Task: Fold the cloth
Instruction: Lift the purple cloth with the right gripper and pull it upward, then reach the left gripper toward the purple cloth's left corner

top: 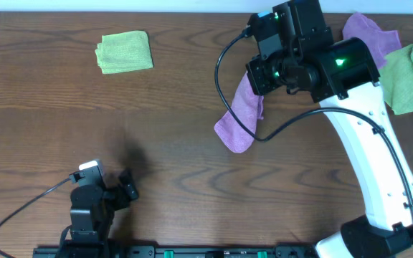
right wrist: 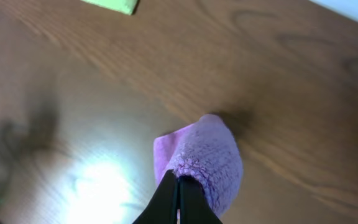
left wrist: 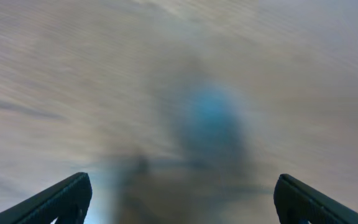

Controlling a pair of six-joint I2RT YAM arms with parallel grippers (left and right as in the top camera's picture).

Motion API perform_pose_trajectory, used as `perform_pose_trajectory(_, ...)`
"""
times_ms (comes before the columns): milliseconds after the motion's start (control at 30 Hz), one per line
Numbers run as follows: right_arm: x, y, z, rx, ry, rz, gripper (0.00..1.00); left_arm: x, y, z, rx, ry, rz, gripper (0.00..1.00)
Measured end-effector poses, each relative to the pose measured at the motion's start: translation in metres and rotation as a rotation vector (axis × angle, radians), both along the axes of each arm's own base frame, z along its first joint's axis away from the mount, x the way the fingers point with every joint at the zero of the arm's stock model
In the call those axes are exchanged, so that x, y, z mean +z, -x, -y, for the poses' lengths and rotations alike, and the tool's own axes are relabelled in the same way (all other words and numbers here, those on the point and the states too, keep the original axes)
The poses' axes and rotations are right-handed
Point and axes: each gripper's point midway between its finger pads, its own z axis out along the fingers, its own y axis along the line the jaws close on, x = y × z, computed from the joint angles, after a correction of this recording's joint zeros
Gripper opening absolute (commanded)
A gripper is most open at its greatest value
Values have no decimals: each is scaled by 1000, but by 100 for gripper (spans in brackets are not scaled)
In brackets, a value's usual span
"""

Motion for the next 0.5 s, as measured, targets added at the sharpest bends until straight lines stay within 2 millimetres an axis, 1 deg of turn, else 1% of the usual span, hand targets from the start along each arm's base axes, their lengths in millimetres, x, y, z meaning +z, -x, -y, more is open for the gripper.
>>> perform_pose_trajectory(167,-9,32,-10,58,-63,-147,1,0,6,43,-95,284,-35,95)
perform_pose_trajectory(300,-10,54,-21,91,-141,-258,1,7,17,80,-193,523,-93,95)
perform_pose_trajectory(333,-9,58,-24,102,-162,-275,1,9,20,86,-208,566,-106,95)
perform_pose_trajectory(400,-6,60,-30,113,-197,-285,1,12,24,95,-218,644,-134,95)
perform_pose_trajectory(467,0,47,-34,101,-216,-232,1,14,26,99,-212,694,-152,97)
perform_pose_trajectory(500,3,37,-34,86,-216,-186,1,14,27,100,-209,705,-156,98)
